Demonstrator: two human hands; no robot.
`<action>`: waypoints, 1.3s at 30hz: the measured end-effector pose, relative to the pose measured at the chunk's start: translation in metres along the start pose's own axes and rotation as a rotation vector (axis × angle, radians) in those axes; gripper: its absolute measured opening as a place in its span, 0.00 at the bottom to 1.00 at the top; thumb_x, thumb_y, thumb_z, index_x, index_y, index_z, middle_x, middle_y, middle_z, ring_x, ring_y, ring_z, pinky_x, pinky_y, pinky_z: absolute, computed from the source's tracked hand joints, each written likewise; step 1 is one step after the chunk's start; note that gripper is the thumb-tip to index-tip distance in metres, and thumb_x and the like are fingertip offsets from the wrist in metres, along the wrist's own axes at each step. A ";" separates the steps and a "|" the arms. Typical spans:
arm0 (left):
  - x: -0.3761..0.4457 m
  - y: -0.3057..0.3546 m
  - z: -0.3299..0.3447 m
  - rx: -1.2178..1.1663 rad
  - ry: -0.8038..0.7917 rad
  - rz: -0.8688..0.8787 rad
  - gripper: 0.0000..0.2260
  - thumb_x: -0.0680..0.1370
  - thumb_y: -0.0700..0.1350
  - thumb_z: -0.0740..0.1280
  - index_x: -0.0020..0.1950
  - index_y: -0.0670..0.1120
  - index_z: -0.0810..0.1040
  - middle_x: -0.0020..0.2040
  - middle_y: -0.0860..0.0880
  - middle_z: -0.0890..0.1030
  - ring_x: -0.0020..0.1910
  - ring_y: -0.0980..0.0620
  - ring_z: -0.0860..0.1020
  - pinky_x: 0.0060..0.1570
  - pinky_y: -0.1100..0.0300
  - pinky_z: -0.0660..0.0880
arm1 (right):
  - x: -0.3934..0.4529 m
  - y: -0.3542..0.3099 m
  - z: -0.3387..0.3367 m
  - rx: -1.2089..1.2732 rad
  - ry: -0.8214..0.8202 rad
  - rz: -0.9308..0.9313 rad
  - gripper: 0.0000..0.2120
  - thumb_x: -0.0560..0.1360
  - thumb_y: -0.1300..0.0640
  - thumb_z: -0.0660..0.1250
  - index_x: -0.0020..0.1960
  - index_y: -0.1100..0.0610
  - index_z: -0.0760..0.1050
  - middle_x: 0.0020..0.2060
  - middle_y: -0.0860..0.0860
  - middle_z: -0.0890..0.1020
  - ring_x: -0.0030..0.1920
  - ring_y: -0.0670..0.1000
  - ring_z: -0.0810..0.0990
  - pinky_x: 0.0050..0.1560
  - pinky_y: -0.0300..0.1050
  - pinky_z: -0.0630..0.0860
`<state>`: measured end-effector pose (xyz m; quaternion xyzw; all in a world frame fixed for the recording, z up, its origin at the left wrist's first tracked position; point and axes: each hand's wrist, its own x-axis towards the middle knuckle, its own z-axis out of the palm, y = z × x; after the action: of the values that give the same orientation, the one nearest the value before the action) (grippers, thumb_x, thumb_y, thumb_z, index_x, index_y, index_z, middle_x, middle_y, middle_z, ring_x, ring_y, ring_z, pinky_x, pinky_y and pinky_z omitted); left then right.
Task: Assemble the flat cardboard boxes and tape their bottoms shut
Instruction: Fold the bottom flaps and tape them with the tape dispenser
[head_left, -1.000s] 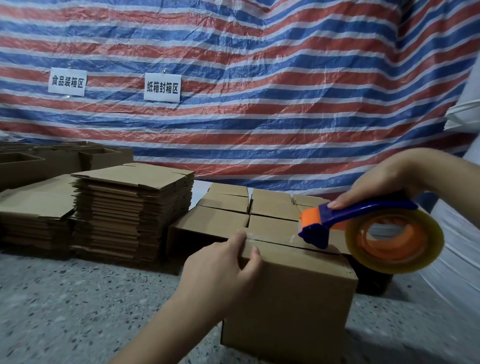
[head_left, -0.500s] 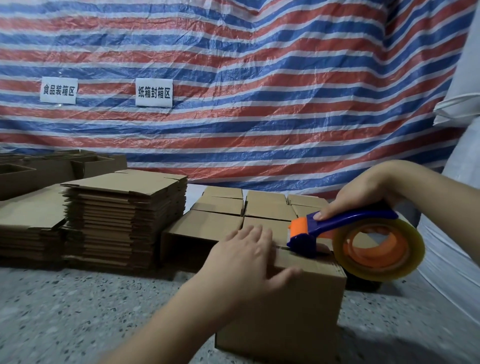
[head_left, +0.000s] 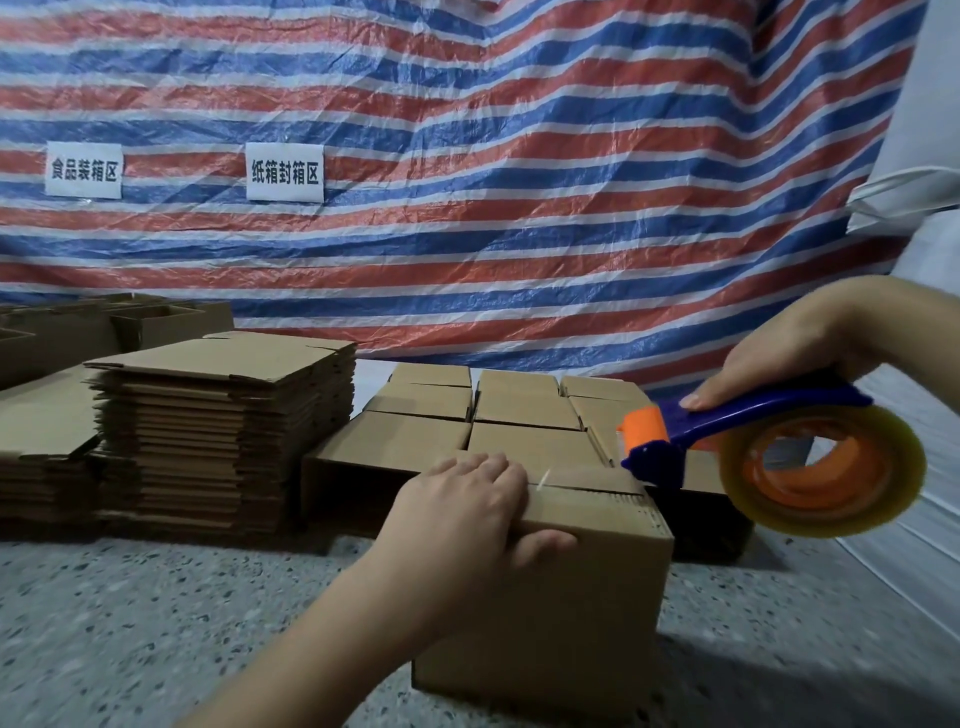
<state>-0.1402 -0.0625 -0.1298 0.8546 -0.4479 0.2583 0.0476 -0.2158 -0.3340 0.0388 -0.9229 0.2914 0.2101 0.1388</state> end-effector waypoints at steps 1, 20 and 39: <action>0.000 0.000 0.000 0.005 0.000 -0.003 0.31 0.74 0.72 0.43 0.63 0.54 0.69 0.61 0.56 0.74 0.61 0.55 0.71 0.61 0.60 0.66 | -0.001 0.004 0.000 -0.007 -0.012 0.014 0.46 0.53 0.27 0.76 0.61 0.57 0.80 0.50 0.57 0.87 0.48 0.54 0.87 0.49 0.46 0.81; 0.044 0.051 -0.005 -0.128 -0.201 0.094 0.43 0.73 0.74 0.55 0.76 0.44 0.61 0.74 0.44 0.68 0.73 0.46 0.65 0.73 0.50 0.59 | 0.010 0.015 0.018 0.000 -0.061 -0.003 0.44 0.55 0.27 0.75 0.59 0.57 0.79 0.47 0.56 0.86 0.44 0.52 0.84 0.51 0.46 0.80; 0.044 0.057 0.010 -0.030 -0.169 0.122 0.39 0.74 0.72 0.48 0.76 0.48 0.60 0.70 0.45 0.70 0.70 0.46 0.67 0.70 0.48 0.64 | 0.002 0.036 0.015 0.055 -0.065 -0.048 0.44 0.56 0.27 0.74 0.60 0.58 0.80 0.49 0.56 0.86 0.45 0.52 0.83 0.51 0.46 0.78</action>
<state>-0.1605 -0.1327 -0.1259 0.8436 -0.5055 0.1811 0.0065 -0.2400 -0.3574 0.0197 -0.9181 0.2700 0.2287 0.1784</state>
